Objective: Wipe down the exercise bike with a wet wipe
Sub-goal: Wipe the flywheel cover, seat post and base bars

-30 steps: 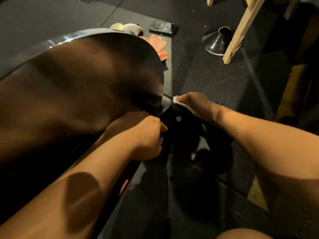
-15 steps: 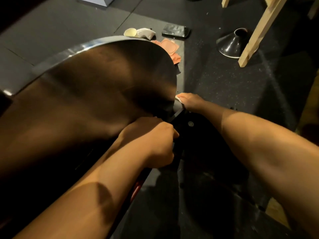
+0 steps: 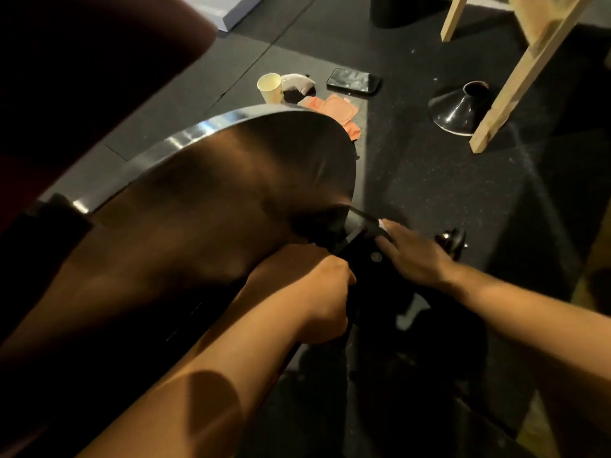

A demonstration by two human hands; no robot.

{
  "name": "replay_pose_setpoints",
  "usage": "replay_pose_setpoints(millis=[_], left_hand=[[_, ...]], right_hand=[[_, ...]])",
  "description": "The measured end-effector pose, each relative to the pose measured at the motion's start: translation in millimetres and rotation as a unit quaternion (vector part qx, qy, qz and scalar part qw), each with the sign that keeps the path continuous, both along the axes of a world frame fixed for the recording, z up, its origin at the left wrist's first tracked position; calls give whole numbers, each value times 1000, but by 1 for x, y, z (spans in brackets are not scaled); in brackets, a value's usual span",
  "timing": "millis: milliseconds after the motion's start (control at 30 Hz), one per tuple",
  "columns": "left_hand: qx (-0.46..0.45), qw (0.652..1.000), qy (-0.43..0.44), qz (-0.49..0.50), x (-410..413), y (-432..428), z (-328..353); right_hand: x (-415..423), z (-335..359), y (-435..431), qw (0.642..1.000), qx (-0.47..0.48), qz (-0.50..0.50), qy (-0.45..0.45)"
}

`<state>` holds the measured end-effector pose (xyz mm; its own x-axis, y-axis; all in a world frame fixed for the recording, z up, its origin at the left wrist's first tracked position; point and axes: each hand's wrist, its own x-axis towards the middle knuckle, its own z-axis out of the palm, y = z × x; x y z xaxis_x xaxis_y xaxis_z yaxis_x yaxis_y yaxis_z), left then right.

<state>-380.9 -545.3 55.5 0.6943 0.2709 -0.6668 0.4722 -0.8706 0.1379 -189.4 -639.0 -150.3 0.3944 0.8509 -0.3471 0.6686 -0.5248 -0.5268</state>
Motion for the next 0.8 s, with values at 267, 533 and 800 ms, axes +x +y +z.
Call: replay_pose_setpoints(millis=[267, 533, 800], left_hand=[[6, 1000, 8, -1, 1, -3, 1], [-7, 999, 27, 16, 2, -2, 2], [-46, 998, 35, 28, 1, 0, 0]], right_hand=[[-2, 6, -3, 974, -57, 156, -156], [-4, -3, 2, 991, 20, 97, -93], [-33, -11, -112, 960, -33, -7, -278]])
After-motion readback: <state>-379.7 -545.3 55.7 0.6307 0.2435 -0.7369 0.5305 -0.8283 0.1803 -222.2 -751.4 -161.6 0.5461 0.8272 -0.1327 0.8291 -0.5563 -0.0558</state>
